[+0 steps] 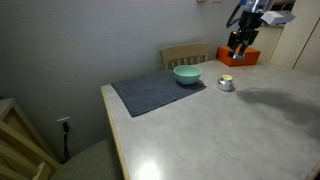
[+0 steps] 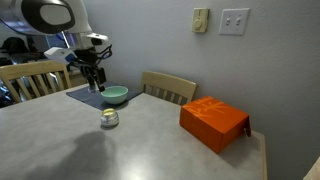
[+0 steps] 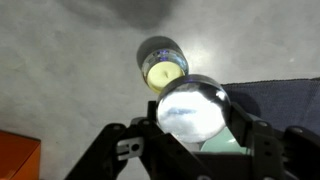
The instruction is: Pick up the lid from the table and close the bottle
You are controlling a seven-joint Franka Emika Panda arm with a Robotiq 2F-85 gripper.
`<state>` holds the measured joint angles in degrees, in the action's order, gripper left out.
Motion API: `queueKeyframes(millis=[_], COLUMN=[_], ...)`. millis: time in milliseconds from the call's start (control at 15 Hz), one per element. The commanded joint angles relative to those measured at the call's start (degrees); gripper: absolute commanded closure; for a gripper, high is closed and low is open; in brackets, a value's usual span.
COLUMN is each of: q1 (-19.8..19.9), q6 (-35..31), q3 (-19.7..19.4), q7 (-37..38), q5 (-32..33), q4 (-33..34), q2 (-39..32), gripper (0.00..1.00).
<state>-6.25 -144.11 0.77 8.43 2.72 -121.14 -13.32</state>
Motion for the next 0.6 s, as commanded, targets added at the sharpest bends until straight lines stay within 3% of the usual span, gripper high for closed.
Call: queueKeyframes(millis=[0, 533], q1=[1.3, 1.3], q6=[0.4, 1.2], q3=[0.5, -0.3], q7=[-2.0, -0.9], q5=[-0.6, 0.2], q4=[0.7, 0.8], q2=[-2.4, -6.9], gripper=[0.56, 0.56])
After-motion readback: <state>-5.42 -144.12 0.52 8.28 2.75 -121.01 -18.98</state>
